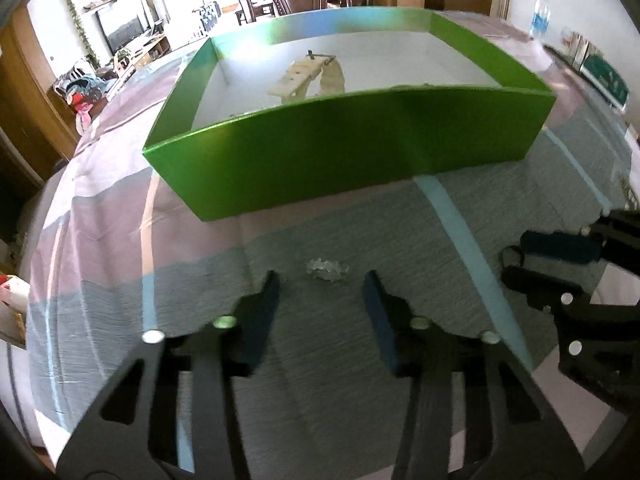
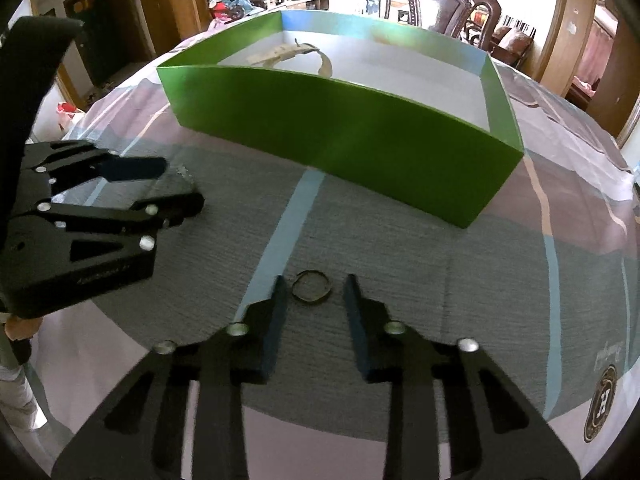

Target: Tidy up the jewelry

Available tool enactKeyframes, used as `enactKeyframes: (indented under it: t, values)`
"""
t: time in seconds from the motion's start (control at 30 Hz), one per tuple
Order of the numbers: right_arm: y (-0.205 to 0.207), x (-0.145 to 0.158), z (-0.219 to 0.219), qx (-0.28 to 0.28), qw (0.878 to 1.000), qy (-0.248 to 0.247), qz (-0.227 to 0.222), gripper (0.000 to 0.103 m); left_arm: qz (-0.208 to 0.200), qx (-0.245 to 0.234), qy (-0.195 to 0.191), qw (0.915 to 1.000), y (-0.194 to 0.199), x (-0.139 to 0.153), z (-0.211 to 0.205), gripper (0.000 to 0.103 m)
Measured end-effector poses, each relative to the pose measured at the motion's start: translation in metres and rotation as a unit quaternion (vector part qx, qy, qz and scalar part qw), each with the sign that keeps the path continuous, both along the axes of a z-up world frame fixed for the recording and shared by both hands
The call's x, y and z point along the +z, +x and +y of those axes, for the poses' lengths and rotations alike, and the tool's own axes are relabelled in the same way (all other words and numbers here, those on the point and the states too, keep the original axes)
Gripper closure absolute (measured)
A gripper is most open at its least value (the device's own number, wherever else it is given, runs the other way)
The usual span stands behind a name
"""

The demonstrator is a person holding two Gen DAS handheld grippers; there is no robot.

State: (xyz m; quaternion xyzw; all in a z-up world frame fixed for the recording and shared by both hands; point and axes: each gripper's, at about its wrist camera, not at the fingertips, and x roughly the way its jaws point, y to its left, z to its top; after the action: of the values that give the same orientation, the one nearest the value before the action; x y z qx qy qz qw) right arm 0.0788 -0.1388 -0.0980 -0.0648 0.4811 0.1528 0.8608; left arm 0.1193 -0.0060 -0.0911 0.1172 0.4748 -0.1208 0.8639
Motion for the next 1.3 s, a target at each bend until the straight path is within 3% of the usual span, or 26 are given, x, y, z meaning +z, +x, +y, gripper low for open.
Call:
enactKeyframes:
  t: [0.1,0.3,0.53,0.77,0.93,1.07,1.3]
  values:
    - [0.000,0.000,0.000,0.002,1.000,-0.001,-0.003,0.081,0.000,0.004,-0.012,0.9999,0.003,-0.001,0.001,0.065]
    - [0.000,0.001,-0.002,0.003,1.000,0.003,-0.003,0.082,0.001,0.006,-0.028,0.9996,0.006,-0.001,0.003,0.082]
    - [0.000,0.005,-0.004,-0.001,1.000,0.009,0.000,0.082,-0.008,0.015,-0.028,0.9995,0.003,0.004,0.003,0.082]
    - [0.009,0.070,-0.018,-0.028,0.997,0.015,-0.074,0.082,-0.076,0.025,-0.023,0.9965,-0.006,0.063,0.000,0.082]
    - [0.048,0.100,-0.028,-0.063,0.992,0.035,-0.099,0.082,-0.119,0.055,-0.036,0.9907,0.026,0.107,0.001,0.082]
    - [0.092,0.094,-0.038,-0.104,0.990,0.050,-0.086,0.082,-0.127,0.084,-0.034,0.9877,0.060,0.113,0.001,0.082]
    - [0.117,0.061,-0.041,-0.125,0.989,0.059,-0.049,0.082,-0.088,0.108,-0.049,0.9890,0.100,0.088,0.005,0.081]
